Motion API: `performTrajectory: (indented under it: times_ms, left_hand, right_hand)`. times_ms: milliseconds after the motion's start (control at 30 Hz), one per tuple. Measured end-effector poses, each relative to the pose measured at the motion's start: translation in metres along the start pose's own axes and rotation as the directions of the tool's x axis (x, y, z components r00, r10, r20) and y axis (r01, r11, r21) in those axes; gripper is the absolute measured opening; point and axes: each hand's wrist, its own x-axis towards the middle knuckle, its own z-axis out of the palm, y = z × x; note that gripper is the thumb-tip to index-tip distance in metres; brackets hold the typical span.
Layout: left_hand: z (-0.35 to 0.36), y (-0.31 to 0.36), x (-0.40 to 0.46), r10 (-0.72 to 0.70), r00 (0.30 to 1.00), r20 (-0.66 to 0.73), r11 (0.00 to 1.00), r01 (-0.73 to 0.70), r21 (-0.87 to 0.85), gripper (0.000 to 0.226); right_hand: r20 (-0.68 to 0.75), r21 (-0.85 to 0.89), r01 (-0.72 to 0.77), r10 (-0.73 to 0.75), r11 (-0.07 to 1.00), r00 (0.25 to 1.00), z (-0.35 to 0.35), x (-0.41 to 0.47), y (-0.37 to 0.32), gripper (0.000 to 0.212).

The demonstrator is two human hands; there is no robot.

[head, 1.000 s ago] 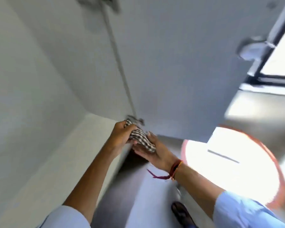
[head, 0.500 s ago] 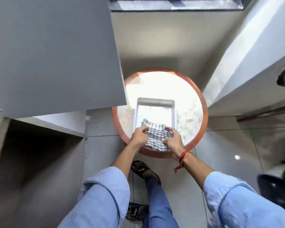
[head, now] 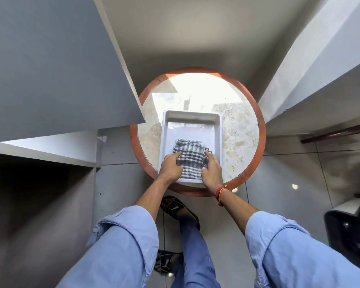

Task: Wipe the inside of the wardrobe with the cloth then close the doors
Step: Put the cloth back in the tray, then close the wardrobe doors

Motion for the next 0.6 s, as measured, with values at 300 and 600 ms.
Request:
performTrajectory:
  times_ms: [300,600]
  left_hand:
    - [-0.129,0.018,-0.134,0.164,0.932,-0.324,0.981,-0.120,0.149,0.058]
    - [-0.284,0.053,-0.327,0.626,0.443,-0.642,0.767,-0.204,0.608,0.042]
  right_hand:
    - [0.034,0.033,0.366,-0.367,0.930,0.930,-0.006,-0.082,-0.133,0.054]
    - [-0.440,0.101,0.809,-0.704,0.578,0.558,-0.068,-0.208,-0.297,0.046]
